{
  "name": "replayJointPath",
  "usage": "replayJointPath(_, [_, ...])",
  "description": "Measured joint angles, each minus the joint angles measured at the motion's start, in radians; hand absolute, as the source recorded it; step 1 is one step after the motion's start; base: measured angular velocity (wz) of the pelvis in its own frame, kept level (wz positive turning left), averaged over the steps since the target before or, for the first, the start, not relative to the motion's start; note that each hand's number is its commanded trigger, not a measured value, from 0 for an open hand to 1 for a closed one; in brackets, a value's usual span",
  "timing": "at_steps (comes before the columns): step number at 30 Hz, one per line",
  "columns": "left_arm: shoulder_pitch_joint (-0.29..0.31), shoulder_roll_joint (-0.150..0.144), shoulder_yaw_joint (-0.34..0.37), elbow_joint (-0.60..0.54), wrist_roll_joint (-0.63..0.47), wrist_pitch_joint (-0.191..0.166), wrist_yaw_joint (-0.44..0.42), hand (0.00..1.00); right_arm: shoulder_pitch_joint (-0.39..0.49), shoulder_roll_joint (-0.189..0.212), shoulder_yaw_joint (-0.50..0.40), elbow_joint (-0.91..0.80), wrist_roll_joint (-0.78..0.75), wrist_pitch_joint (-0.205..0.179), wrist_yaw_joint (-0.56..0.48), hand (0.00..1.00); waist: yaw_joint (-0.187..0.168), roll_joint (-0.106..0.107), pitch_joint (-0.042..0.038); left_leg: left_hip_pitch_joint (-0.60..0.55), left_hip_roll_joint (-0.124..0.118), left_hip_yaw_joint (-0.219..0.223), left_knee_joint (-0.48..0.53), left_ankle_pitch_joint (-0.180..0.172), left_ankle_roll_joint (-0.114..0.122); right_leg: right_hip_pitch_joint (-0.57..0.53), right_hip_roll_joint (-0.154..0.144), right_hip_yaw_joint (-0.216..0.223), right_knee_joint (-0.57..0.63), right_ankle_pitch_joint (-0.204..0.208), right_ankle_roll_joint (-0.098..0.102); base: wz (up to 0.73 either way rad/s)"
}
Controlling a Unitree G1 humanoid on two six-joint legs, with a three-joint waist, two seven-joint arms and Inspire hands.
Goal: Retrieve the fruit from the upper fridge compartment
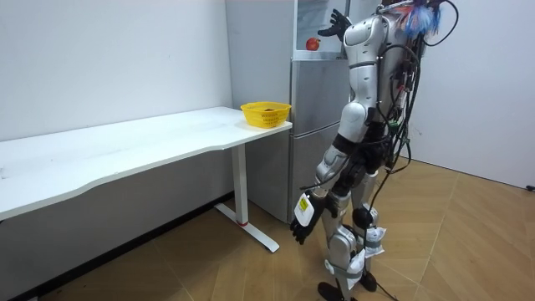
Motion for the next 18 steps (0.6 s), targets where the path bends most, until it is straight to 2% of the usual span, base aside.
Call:
replayJointPath(1, [0.006,0.006,0.0,0.0,0.0,0.001,0.001,0.0,-0.028,-0.03,0.024,0.044,0.035,0.006,0.018,0.0,0.003,-0.002,0.0011,0.0,0.0,-0.003,0.0,0.0,0.0,0.002,0.0,-0.003,0.0,0.0,0.0,0.05])
replayJointPath(4, [0.011,0.012,0.0,0.0,-0.001,0.011,-0.001,0.0,-0.086,-0.067,0.069,0.128,0.085,0.014,0.067,0.0,0.002,-0.008,-0.0008,0.0,-0.001,-0.012,0.002,0.0,0.0,0.005,-0.001,-0.011,-0.001,0.0,0.0,0.08])
replayJointPath(5, [0.011,0.014,0.0,0.0,-0.001,0.014,-0.001,0.0,-0.098,-0.07,0.076,0.148,0.097,0.014,0.077,0.0,0.004,-0.01,-0.0009,0.0,-0.001,-0.013,0.002,0.0,0.0,0.005,-0.001,-0.012,-0.001,0.0,0.0,0.04])
replayJointPath(7, [0.013,0.024,0.0,0.0,0.0,0.018,-0.002,0.0,-0.141,-0.077,0.108,0.239,0.145,0.02,0.107,0.0,0.007,-0.02,-0.0063,-0.003,-0.003,-0.02,0.008,0.001,0.0,0.006,-0.003,-0.022,-0.001,0.0,0.0,0.09])
replayJointPath(11, [0.021,0.025,0.001,-0.003,0.0,0.024,-0.01,0.0,-0.187,-0.078,0.129,0.31,0.174,0.04,0.14,0.0,0.007,-0.022,-0.0081,-0.01,-0.006,-0.027,0.008,0.0,0.001,0.005,-0.006,-0.027,-0.001,0.0,0.0,0.07])
replayJointPath(14, [0.025,0.026,0.002,-0.008,-0.001,0.038,-0.022,0.0,-0.24,-0.08,0.148,0.344,0.187,0.047,0.166,0.0,0.003,-0.017,-0.0075,-0.026,-0.005,-0.028,0.02,0.0,0.001,-0.005,-0.006,-0.034,0.0,0.0,0.0,0.0])
replayJointPath(15, [0.026,0.026,0.003,-0.009,-0.001,0.038,-0.026,0.0,-0.27,-0.083,0.148,0.368,0.186,0.047,0.178,0.0,0.003,-0.013,-0.0102,-0.035,-0.005,-0.028,0.027,0.0,0.001,-0.013,-0.007,-0.037,0.002,0.0,0.0,0.0])
replayJointPath(18, [0.03,0.028,0.022,-0.01,-0.001,0.042,-0.038,0.0,-0.325,-0.086,0.148,0.426,0.187,0.047,0.199,0.0,0.004,-0.005,-0.009,-0.035,-0.004,-0.026,0.027,0.0,0.001,-0.016,-0.007,-0.041,0.008,0.0,0.0,0.0])
